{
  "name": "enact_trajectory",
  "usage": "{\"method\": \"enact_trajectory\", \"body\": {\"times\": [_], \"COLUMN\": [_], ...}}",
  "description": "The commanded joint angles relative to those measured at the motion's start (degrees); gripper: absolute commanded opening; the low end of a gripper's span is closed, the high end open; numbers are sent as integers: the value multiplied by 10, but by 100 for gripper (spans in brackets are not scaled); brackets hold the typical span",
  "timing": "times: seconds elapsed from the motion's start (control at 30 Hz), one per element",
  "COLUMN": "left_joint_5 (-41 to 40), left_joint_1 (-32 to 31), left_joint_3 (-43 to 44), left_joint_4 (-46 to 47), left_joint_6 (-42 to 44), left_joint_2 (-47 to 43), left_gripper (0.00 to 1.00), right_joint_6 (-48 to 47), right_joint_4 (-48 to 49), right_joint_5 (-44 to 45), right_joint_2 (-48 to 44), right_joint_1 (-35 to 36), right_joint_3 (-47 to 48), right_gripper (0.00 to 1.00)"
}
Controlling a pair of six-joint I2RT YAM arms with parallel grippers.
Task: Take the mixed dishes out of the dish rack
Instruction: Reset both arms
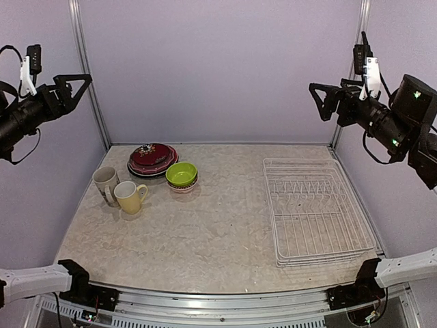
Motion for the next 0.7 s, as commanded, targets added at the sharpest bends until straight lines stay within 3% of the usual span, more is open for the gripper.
{"method": "enact_trajectory", "body": {"times": [0.0, 0.23, 0.67], "left_joint_5": [15, 15, 42], "left_joint_1": [2, 3, 2], "left_joint_3": [-24, -70, -72], "left_joint_4": [50, 90, 96], "left_joint_6": [24, 26, 1], "left_joint_2": [-22, -54, -43], "left_gripper": [99, 99, 99], "right_joint_6": [-35, -20, -11], "right_joint_4": [26, 13, 17], "right_joint_5": [-16, -9, 7], "right_joint_2": [-18, -34, -43], "right_joint_1": [-4, -4, -4], "right_joint_3": [7, 9, 2], "right_gripper": [100, 100, 100]}}
